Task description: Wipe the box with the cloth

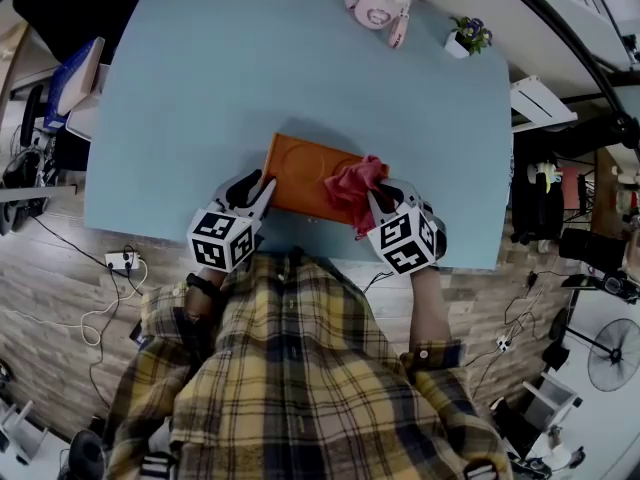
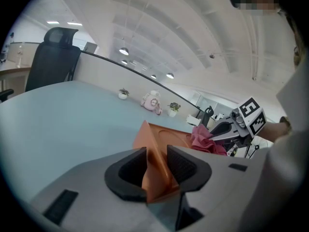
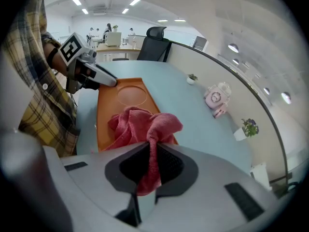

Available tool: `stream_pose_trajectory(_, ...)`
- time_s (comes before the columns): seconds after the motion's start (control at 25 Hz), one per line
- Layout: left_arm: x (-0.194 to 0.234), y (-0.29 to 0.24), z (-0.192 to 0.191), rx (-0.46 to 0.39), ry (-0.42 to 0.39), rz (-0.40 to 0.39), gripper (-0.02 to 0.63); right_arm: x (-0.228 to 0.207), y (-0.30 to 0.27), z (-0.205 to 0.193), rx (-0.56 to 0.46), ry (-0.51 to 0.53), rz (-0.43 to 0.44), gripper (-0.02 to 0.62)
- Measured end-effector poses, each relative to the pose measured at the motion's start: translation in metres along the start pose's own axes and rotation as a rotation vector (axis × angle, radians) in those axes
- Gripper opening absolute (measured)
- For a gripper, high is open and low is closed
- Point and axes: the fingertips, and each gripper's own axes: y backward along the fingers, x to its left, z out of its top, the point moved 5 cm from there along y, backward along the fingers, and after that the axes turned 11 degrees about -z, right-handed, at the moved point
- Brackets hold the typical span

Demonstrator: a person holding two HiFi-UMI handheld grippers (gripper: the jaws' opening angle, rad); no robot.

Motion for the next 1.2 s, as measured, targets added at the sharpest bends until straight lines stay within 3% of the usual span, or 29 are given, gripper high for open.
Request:
stream_pose_trajectory(0.12, 0.000, 0.000, 0.000, -0.002, -0.003, 0.000, 0.129, -0.002, 0.006, -0.006, 0.026, 0.020, -0.047, 0.040)
stream_pose_trajectory(0.32, 0.000, 0.001, -0.002, -0.001, -0.006, -0.005, 0.129, -0.014, 0.015, -0.016, 0.028, -0.057, -0.084, 0.040)
stream_pose_trajectory(0.6, 0.000, 0.001, 0.000, -0.004, -0.007, -0.006, 0.127, -0.022, 0.038, 0.010, -0.072, -0.079, -0.109, 0.040)
stream_pose_trajectory(0.96, 0.001, 0.001, -0.001, -0.018, 0.008, 0.002, 0.127, 0.005, 0.063, 0.095, -0.428, -0.227, 0.096, 0.040)
stream_pose_trajectory(1.08, 0.000, 0.001, -0.001, -0.023, 0.013, 0.005, 0.129, 0.028, 0.056, 0.114, -0.472, -0.255, 0.189, 0.040)
stream_pose_trajectory(1.2, 0.000, 0.001, -0.001, -0.025, 0.016, 0.007, 0.127, 0.057, 0.036, 0.120, -0.442, -0.266, 0.284, 0.040)
